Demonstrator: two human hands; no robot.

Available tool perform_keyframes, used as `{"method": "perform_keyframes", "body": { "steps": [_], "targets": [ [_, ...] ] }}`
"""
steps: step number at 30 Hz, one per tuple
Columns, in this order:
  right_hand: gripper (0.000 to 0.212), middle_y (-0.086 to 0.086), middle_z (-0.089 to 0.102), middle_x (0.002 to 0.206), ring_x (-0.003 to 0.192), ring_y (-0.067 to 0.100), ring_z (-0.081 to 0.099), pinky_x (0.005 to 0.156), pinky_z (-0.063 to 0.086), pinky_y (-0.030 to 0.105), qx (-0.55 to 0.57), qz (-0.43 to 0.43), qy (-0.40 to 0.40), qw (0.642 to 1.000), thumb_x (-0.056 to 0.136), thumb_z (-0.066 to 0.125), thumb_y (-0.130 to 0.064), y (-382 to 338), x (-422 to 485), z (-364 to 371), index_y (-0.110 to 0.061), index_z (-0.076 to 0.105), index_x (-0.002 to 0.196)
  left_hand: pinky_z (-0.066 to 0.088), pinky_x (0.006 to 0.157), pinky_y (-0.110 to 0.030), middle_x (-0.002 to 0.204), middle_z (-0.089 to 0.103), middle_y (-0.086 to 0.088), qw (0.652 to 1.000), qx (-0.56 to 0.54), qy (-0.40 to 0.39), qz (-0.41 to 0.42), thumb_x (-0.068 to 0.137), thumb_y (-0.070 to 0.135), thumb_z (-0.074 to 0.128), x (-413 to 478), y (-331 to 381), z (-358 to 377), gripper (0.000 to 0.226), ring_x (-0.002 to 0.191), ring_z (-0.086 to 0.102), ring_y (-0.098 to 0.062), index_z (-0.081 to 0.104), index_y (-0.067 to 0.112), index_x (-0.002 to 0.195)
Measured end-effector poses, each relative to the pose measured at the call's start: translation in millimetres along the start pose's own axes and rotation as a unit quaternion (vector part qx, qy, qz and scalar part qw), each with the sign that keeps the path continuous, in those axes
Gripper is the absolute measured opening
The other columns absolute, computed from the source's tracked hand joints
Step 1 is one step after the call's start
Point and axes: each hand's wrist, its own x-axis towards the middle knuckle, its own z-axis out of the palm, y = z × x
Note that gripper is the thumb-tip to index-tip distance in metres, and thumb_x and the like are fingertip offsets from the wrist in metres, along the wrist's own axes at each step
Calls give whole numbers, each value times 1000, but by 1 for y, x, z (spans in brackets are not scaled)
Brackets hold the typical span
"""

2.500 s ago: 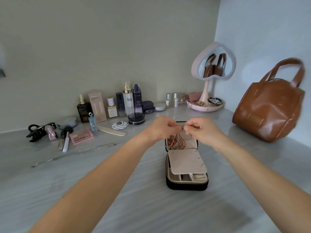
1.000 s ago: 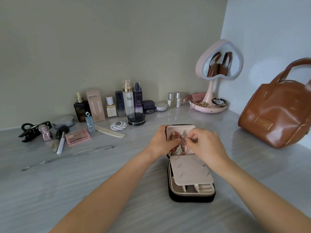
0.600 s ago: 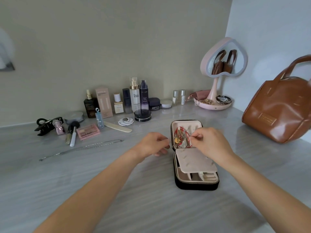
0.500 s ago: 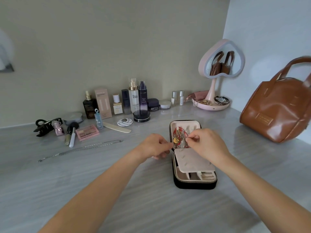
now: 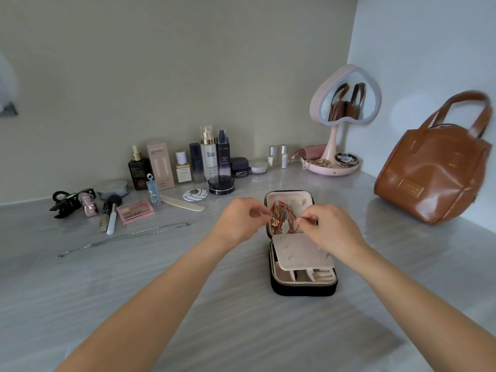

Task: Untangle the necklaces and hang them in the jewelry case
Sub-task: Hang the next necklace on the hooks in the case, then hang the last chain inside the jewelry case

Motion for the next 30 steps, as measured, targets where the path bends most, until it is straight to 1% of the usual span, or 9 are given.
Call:
{"method": "perform_keyframes", "body": {
  "steps": [4,7,9,11,16,22,26,28,30],
  "targets": [
    [18,-8,64,67,68,16,59,60,49,32,0,-14,-11,1000,86,58,-29,-4,2,5,-24,66,70,31,34,-10,81,63,-2,998,21,48,-36,88,15,58,-5,-27,-35,14,62,54,-15,68,11,95],
    [17,-9,64,71,74,20,61,66,51,36,3,-16,-16,1000,84,58,-28,-13,5,10,-24,67,71,39,49,-18,82,61,0,988,100,89,-79,86,17,59,-15,-64,-72,15,63,55,-16,70,13,96],
    [17,-9,66,74,76,19,61,69,52,38,9,-21,-22,1000,83,58,-29,-21,7,13,-30,65,68,42,62,-21,85,61,1,977,131,126,-115,85,16,60,-22,-92,-97,16,77,60,-18,69,13,97],
    [16,-10,66,72,75,18,61,68,52,38,17,-26,-22,999,83,59,-31,-28,8,17,-33,64,67,41,64,-19,88,60,0,970,136,146,-136,84,14,60,-29,-117,-120,12,86,60,-19,69,14,92],
    [19,-10,62,61,66,16,59,63,51,37,28,-45,-16,998,82,60,-31,-45,8,25,-30,62,64,42,97,-36,120,60,-12,927,314,96,-182,87,25,58,-38,-146,-147,29,118,47,-33,64,9,110],
    [15,-17,57,60,70,16,59,67,44,31,3,-88,-25,996,84,60,-30,-69,3,35,-28,64,70,39,100,-44,132,47,-15,892,407,46,-192,91,22,48,-38,-144,-148,30,124,37,-33,57,9,116],
    [13,-14,64,69,73,16,62,70,50,33,25,-98,-40,994,83,60,-31,-87,2,43,-27,67,73,38,99,-39,124,56,-9,918,340,27,-200,92,23,41,-41,-141,-143,24,119,46,-29,56,13,109],
    [12,-12,66,74,75,15,62,70,51,33,22,-99,-49,994,84,60,-31,-96,1,45,-25,69,77,43,91,-34,107,64,-2,941,278,23,-189,94,21,39,-43,-137,-140,16,105,56,-24,53,16,99],
    [12,-10,68,78,76,13,62,70,52,33,27,-109,-55,992,83,60,-30,-102,3,49,-24,70,80,45,68,-25,88,64,1,964,210,16,-163,95,18,39,-45,-126,-136,13,83,58,-17,49,17,86]
  ]
}}
